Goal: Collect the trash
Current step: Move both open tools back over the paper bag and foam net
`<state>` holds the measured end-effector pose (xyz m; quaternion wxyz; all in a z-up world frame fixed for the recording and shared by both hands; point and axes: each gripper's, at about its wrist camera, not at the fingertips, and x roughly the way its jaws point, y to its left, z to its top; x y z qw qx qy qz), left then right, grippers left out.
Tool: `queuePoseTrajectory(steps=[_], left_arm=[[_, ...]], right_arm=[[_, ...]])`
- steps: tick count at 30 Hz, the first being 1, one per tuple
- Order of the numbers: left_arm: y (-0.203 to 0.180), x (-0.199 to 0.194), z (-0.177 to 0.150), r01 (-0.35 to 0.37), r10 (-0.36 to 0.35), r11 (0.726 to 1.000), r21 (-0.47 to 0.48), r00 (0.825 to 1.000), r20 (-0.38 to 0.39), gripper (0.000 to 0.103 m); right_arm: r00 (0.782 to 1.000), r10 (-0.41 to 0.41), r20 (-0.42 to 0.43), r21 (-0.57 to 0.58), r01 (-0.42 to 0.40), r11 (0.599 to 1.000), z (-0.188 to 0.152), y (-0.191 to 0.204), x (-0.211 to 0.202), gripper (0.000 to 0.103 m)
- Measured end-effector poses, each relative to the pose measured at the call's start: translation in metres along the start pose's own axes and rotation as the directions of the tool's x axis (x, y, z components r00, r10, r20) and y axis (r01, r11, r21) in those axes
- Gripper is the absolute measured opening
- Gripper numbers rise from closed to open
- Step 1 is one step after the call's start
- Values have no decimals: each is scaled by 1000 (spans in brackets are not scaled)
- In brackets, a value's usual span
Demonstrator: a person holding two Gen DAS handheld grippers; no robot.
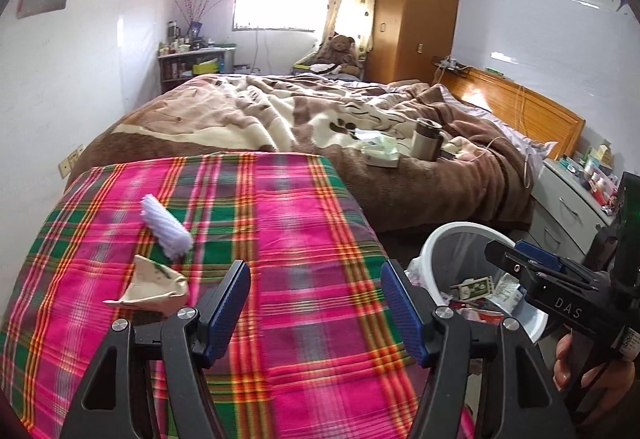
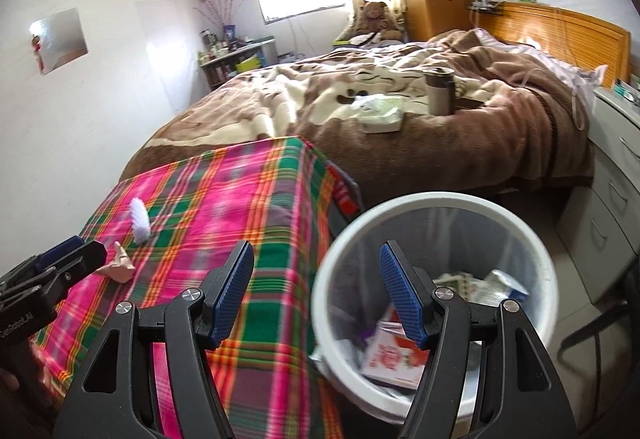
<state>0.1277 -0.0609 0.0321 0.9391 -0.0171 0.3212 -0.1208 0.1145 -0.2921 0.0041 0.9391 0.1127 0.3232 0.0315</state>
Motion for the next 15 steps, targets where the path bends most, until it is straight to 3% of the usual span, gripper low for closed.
queuePoseTrajectory(steps=[6,10,15], left_arm=[[32,4,-6,-61,61,998,-28,998,-7,67],[58,9,-13,-144,143,989,-45,989,-24,67],[97,21,-23,-171,163,978,-121,984,-77,67]], right_arm=[[999,48,-13,-44,-49,998,3,27,16,67],[997,75,-24,-81,-77,994,7,47,27,67],[994,103,-39,-124,-107,987,11,73,43,67]])
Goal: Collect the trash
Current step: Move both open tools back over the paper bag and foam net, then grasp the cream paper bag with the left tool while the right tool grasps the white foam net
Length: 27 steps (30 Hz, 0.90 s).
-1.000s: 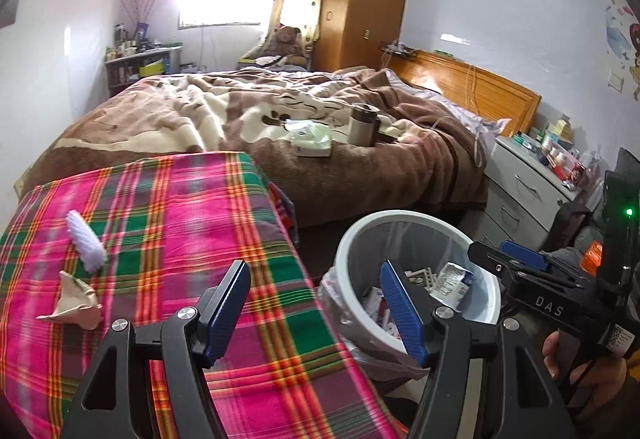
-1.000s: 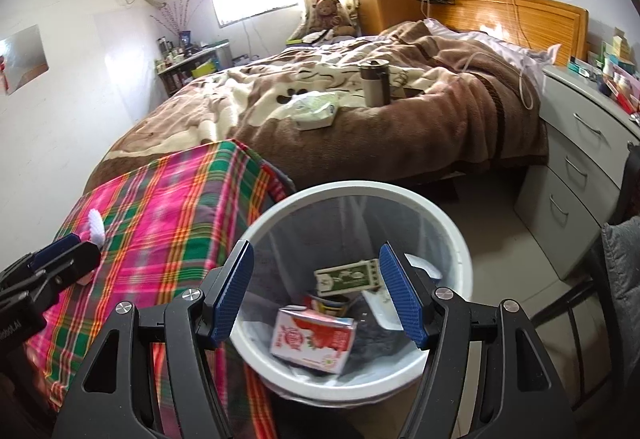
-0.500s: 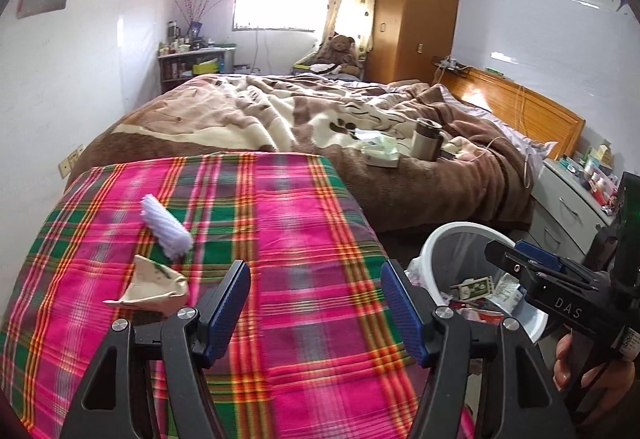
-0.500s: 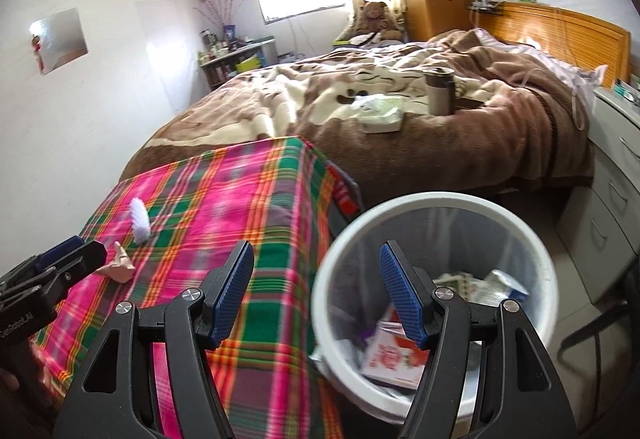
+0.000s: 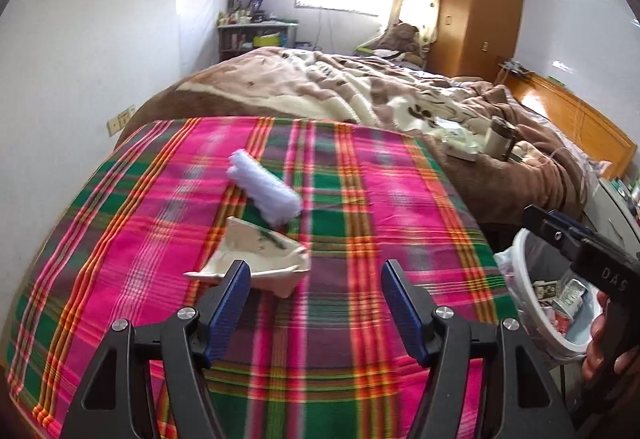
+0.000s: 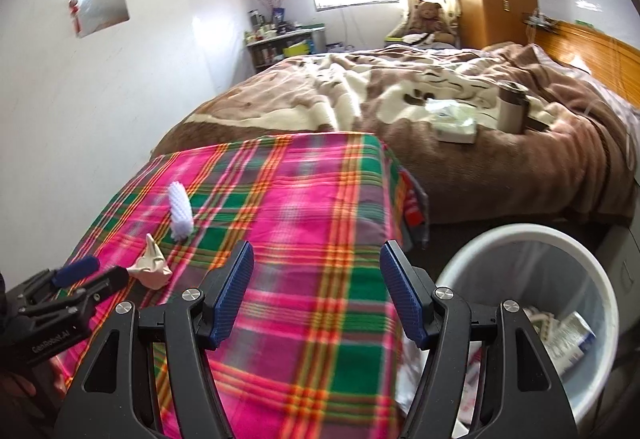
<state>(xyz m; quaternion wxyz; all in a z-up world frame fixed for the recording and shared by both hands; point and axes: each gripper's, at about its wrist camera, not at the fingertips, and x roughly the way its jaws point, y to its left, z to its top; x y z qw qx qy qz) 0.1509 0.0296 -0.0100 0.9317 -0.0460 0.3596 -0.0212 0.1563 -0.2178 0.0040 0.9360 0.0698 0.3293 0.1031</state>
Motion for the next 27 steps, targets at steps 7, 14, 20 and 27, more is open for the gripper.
queuePoseTrajectory(steps=[7,14,20,27], left_arm=[[32,30,-6,-78,77,997,-11,995,-64,67],[46,55,-11,-79,78,997,0,988,-134,71],[60,65,-9,-85,83,996,-6,986,-148,71],[98,66,-2,-156,147,987,-49,979,-142,71]], right_arm=[[999,36,-31,-41,-37,998,9,28,27,67],[995,67,-71,-100,-74,992,20,60,58,67],[987,107,-123,-136,-123,983,26,84,87,67],[973,142,-180,-170,-173,970,27,105,112,67]])
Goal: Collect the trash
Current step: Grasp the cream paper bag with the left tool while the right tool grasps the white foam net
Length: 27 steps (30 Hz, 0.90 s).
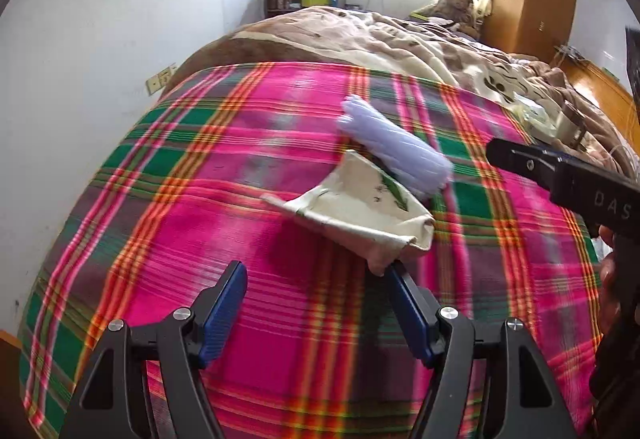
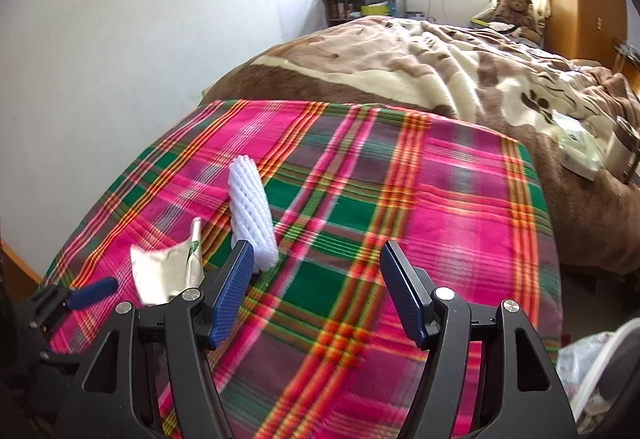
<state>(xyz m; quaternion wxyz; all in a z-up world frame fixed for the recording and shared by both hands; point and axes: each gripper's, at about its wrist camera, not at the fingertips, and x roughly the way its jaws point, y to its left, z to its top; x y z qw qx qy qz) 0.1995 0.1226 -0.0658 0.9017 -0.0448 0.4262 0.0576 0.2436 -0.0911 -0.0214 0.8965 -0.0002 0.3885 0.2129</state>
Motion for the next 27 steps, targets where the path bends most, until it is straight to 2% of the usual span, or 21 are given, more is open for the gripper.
queuePoseTrajectory(steps=[4,8,12,16,19,21,23,26,27], left_arm=[[21,1,7,-29,29,999,-41,1000,4,71],[31,-5,11,52,-49,994,-100,998,33,71],[31,-13,14,108,-102,989,-102,993,63,71],[24,-7,24,155,-150,983,-100,987,55,71],[14,1,26,158,-156,985,-68,987,37,71],[10,8,27,152,-151,986,-62,988,19,71],[9,12,29,145,-144,987,-69,989,19,71],[9,19,32,132,-132,989,-63,991,8,71],[9,23,33,121,-121,991,-63,993,-2,71]], right_arm=[[999,31,-18,-10,-32,999,5,6,12,67],[998,49,-40,-19,-50,999,10,13,28,67],[994,86,-66,-42,-89,995,15,15,42,67],[989,98,-108,-73,-106,992,17,18,59,67],[985,110,-134,-81,-121,989,16,21,68,56],[984,109,-137,-86,-122,989,16,21,69,53],[985,113,-133,-92,-126,988,16,21,67,40],[984,117,-131,-98,-130,987,17,20,65,29],[984,119,-132,-95,-132,987,17,19,66,28]])
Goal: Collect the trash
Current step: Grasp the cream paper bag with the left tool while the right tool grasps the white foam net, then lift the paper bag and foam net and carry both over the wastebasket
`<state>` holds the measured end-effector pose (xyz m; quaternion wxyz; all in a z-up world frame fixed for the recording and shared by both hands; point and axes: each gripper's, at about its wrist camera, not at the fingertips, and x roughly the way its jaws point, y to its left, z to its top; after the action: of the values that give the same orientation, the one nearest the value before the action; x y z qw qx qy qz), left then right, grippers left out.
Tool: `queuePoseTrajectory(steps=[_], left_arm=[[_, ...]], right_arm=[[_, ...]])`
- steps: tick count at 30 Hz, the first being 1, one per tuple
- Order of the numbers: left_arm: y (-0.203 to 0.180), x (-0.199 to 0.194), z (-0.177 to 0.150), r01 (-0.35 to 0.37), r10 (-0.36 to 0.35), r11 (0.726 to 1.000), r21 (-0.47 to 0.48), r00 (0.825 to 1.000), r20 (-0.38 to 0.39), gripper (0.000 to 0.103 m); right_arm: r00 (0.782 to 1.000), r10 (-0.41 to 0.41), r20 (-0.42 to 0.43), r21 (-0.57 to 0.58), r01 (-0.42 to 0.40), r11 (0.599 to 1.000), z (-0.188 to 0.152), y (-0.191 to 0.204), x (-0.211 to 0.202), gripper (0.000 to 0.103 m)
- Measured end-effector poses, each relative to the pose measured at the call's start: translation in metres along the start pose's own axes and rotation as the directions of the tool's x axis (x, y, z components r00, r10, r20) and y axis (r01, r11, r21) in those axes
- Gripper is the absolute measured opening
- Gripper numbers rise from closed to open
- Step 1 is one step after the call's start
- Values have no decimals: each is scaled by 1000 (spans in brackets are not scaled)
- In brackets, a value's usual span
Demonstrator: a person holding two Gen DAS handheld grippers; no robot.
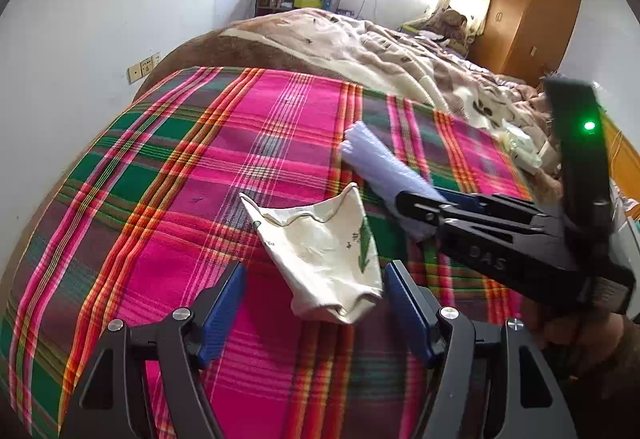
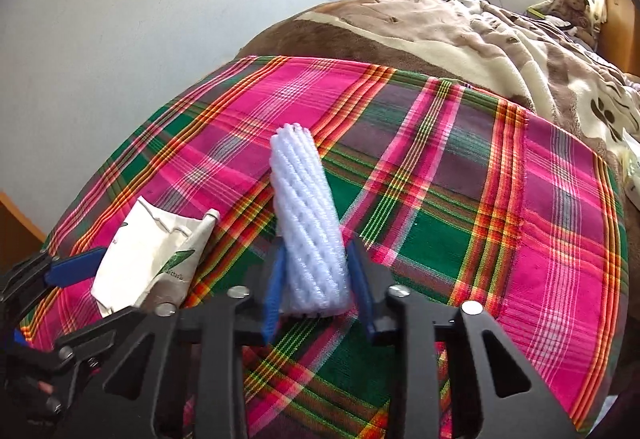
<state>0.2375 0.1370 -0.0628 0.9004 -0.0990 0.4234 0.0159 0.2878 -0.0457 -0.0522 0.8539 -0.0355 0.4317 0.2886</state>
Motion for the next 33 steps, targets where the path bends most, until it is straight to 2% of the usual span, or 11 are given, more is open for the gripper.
queuePoseTrajectory(steps=[8,10,13,17,24,33], left_arm=[[5,20,2,-3,2,1000,-26,999,-38,71],[7,20,2,-4,2,999,-42,1000,-31,67],[7,20,4,-10,9,999,-31,1000,-25,53],[5,17,3,-4,3,1000,-19,1000,-16,45],[1,-3,1,-4,4,1000,-10,1000,30,45],[-13,-48,-6,2,-4,1000,16,995,102,45]], right_arm=[[1000,-16,18,31,15,999,-1,-7,-4,25],[1000,-19,24,38,18,999,-1,-8,-5,25],[999,-15,29,43,14,999,-3,-8,-7,24],[999,-11,42,48,9,999,-4,-7,-12,24],[998,-11,68,69,7,998,-13,-7,-30,24],[991,-40,126,86,29,996,-28,-2,-66,24]])
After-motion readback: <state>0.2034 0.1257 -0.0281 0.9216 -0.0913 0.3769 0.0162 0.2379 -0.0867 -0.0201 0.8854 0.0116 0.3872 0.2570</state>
